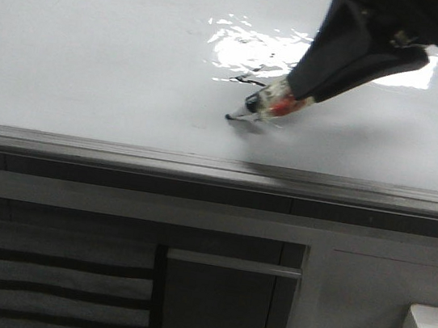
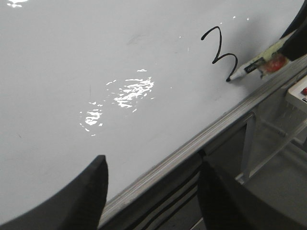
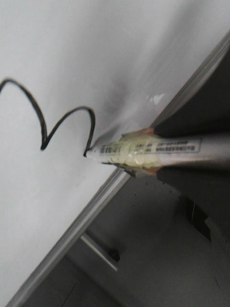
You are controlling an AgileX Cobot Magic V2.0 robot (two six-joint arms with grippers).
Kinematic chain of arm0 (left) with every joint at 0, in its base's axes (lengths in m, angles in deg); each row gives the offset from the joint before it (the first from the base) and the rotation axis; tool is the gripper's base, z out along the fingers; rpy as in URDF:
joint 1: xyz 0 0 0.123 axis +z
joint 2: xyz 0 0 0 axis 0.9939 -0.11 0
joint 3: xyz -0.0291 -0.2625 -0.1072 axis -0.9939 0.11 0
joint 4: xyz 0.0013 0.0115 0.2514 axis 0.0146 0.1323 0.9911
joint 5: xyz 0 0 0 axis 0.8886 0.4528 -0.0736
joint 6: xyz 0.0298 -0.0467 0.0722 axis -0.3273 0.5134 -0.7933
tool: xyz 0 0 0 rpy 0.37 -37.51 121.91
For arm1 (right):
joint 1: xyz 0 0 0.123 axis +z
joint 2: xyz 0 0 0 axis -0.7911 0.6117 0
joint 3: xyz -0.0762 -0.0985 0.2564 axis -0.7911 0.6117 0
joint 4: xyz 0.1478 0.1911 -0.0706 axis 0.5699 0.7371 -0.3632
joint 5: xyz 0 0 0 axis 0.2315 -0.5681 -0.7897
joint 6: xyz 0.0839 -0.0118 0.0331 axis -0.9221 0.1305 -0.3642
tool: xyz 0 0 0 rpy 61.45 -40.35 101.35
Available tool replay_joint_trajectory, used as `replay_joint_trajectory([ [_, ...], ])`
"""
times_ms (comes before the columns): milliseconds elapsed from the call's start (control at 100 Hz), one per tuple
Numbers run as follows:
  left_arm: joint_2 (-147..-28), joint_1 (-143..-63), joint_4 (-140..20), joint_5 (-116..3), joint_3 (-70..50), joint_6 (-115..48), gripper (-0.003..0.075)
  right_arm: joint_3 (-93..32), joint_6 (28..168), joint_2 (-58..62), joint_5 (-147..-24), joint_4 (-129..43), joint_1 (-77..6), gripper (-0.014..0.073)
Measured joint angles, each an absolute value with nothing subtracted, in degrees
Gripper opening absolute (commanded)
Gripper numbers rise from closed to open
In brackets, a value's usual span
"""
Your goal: Write number 3 on whiteboard
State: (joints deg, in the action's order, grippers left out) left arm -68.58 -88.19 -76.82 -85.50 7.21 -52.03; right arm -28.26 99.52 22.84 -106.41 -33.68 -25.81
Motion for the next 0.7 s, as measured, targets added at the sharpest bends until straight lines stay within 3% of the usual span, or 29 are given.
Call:
replay_joint_trajectory([
  [250,-69.6,-89.6,-76.9,-86.7,6.2,-53.5,0.0377,-33.5,106.5,21.0,-114.6,-34.3,-21.1,-0.0034],
  [700,-88.9,-109.8,-76.3,-94.4,-3.9,-62.6,0.0377,-33.5,129.8,14.8,-117.5,-34.4,-13.6,-0.0034],
])
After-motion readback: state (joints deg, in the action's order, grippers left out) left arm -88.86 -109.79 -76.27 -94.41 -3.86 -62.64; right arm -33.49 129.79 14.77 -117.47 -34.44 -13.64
